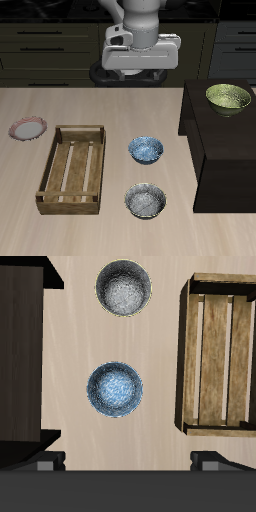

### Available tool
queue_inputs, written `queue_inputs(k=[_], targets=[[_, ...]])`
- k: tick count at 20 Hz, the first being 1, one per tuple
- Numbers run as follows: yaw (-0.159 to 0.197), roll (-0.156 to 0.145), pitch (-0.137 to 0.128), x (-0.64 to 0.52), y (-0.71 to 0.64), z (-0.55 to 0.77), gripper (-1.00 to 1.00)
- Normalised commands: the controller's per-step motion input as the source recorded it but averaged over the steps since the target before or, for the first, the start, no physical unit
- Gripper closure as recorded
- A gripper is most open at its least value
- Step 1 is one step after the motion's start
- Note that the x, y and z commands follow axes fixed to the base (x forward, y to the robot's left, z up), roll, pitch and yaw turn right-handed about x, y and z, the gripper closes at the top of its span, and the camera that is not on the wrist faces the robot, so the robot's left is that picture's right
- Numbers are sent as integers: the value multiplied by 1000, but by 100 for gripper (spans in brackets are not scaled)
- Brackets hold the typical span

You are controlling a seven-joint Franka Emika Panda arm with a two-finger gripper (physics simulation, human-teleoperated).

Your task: Place the black bowl and the blue bowl in the wooden tray

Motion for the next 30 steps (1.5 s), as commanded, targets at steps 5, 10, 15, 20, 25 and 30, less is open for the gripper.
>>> queue_inputs(k=[5,10,15,20,25,30], targets=[[3,13,-12,249,-23,45,-100],[-5,-12,-60,516,-78,140,-100],[13,0,-16,294,-10,67,-100],[-2,5,-21,459,-100,121,-100],[-3,-16,2,358,-97,44,-100],[17,-12,34,398,-52,-88,-100]])
